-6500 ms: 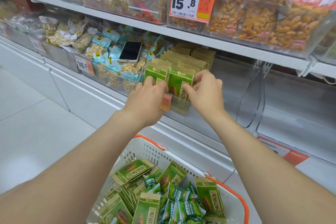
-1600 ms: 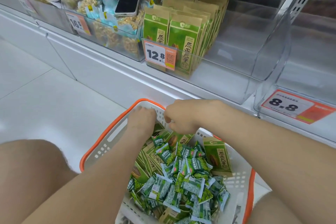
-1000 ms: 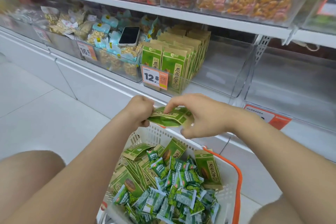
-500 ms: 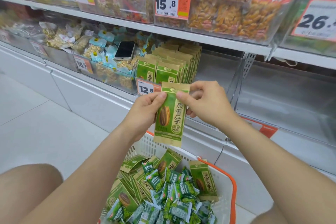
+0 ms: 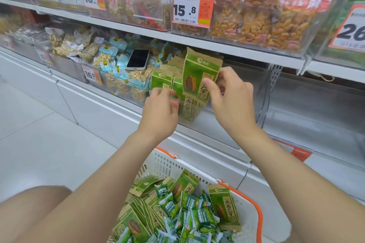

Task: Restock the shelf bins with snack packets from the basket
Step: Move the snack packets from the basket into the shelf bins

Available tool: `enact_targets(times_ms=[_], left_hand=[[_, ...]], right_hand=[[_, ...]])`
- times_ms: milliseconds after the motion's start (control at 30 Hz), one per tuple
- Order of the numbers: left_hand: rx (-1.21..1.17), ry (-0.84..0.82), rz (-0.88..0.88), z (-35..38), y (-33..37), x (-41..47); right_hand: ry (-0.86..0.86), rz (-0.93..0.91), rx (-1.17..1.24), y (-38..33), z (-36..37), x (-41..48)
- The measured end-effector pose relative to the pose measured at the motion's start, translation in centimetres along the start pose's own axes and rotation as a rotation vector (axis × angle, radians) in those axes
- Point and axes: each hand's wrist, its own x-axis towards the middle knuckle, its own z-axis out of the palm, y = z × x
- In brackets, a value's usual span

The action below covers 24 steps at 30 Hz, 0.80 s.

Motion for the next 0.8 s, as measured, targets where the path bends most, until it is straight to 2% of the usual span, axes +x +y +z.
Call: enact_targets(times_ms=[100, 200, 433, 667, 800], left_hand=[[0.220, -0.109, 0.013, -0.1, -0.6, 0.5], [0.337, -0.188, -0.007, -0.6, -0.6, 0.9], [0.389, -0.134, 0.037, -1.0, -0.3, 1.7], [0.463, -0.114, 0.094, -1.2, -0.6, 1.9], [0.458, -0.082, 0.108, -1.1, -0.6, 2.1]], right_hand=[[-0.081, 0.007, -0.094, 1.2, 1.3, 0.2], [-0.158, 0.089, -0.125, 2.0, 2.9, 0.6], [-0.404, 0.328, -0.286, 3.1, 5.3, 1.7], [-0.487, 0.180, -0.470, 0.8, 3.5, 3.8], [-0.575, 0.212, -0.484, 0.1, 4.2, 3.5]])
